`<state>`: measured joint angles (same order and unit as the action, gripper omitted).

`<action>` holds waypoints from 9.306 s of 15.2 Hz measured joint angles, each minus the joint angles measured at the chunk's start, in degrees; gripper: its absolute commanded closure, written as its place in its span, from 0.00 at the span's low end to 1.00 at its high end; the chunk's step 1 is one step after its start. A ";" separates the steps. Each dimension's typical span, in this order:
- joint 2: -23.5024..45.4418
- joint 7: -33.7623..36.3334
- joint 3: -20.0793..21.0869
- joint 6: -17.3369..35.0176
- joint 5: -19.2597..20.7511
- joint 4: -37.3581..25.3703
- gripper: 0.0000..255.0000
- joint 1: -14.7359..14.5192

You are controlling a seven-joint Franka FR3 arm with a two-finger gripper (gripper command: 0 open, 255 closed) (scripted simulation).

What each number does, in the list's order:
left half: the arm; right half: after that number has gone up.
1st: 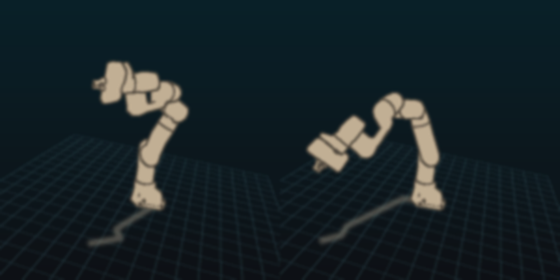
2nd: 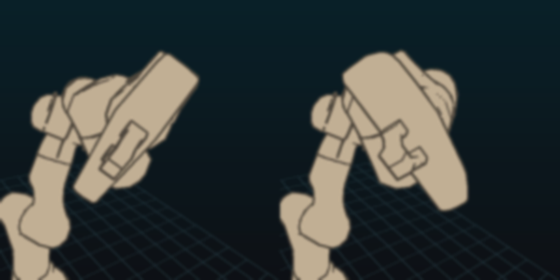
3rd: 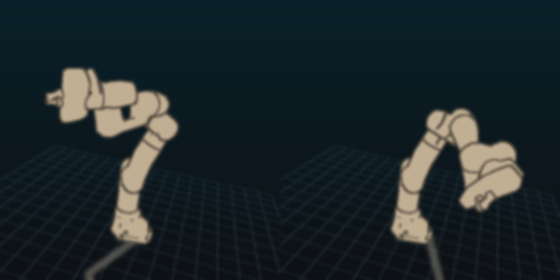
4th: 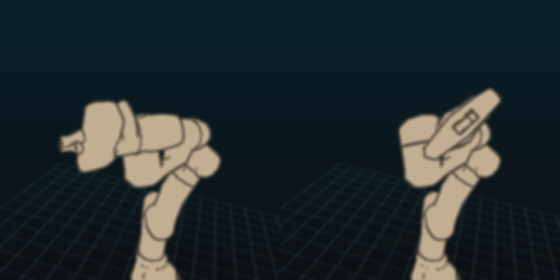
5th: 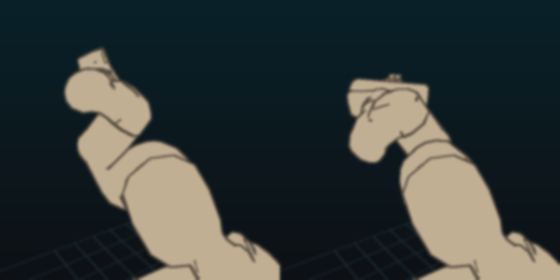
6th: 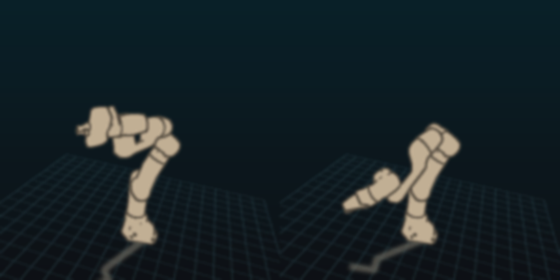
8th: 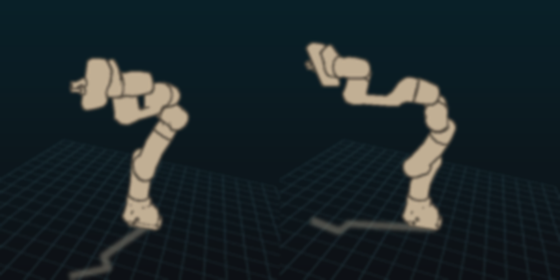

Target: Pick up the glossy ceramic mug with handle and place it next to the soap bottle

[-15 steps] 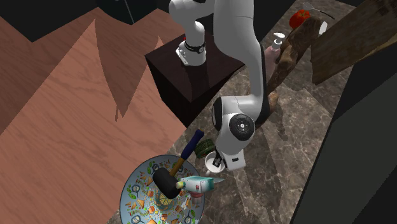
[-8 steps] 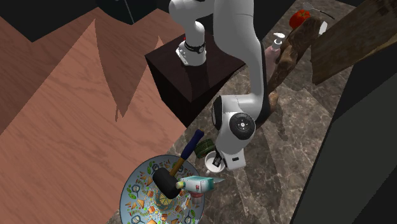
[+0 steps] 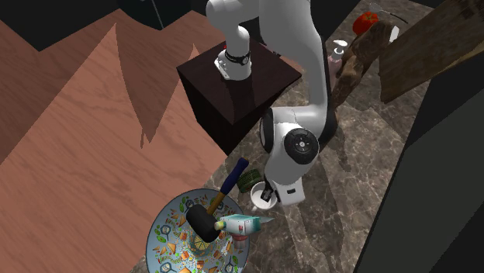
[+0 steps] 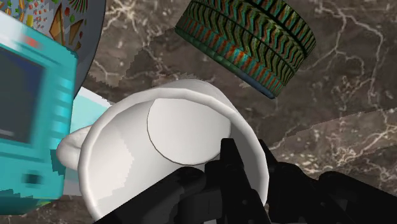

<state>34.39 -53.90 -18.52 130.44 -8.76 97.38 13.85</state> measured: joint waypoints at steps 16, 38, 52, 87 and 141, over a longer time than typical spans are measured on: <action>-6.60 0.83 -1.53 -8.99 2.26 -2.62 1.00 -0.97; -11.36 1.44 -2.57 -23.80 4.12 -12.92 1.00 -1.16; -10.86 1.23 -2.82 -34.83 4.02 -24.50 1.00 -0.22; -27.09 35.08 8.85 -36.71 10.94 -9.38 1.00 -23.52; -14.31 57.48 17.45 -15.00 11.29 0.63 1.00 -36.26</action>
<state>20.08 3.58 -1.07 115.43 2.52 98.00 -22.41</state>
